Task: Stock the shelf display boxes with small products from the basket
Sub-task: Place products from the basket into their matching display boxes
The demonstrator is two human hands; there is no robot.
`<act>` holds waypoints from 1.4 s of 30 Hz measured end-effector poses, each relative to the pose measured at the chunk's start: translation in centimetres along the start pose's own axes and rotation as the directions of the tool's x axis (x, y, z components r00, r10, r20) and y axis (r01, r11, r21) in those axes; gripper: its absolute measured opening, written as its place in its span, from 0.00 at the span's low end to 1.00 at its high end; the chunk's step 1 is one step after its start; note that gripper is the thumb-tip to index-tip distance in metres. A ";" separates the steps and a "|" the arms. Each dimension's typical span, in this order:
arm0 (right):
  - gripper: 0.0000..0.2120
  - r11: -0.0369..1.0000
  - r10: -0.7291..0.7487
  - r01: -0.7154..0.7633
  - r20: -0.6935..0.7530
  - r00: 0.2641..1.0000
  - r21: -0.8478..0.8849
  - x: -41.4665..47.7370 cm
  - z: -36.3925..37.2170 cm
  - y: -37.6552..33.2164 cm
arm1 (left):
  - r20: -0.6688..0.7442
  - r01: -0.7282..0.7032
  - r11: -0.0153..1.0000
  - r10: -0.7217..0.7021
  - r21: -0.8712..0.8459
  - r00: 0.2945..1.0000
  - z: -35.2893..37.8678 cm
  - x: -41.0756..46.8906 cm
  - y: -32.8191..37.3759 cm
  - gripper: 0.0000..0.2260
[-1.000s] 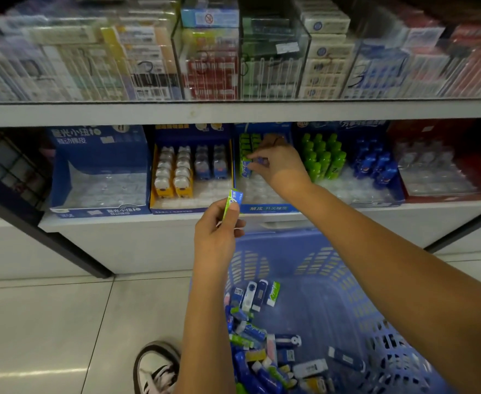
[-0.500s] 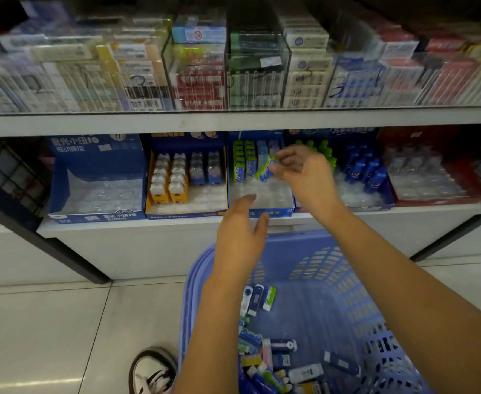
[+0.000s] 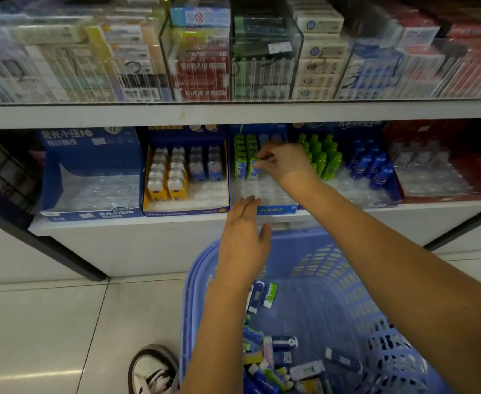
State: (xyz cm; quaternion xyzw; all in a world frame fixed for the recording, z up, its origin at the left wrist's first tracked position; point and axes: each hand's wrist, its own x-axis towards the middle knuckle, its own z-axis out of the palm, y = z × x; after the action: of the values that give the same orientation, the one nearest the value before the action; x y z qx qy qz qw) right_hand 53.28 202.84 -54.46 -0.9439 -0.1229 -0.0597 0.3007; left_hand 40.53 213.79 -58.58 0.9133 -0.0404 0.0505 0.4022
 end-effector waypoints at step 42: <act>0.11 0.914 0.380 -0.385 0.602 0.702 -0.129 -21.5 16.1 18.6 | 0.547 0.287 0.748 -0.643 0.598 0.536 13.6 -8.8 -11.1 0.10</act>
State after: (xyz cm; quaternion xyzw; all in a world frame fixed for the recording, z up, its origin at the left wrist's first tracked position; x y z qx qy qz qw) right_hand 38.20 193.33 -81.78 -0.9146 -0.0157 0.3152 0.2528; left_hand 33.93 211.48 -76.90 0.8951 0.0685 -0.4201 0.1331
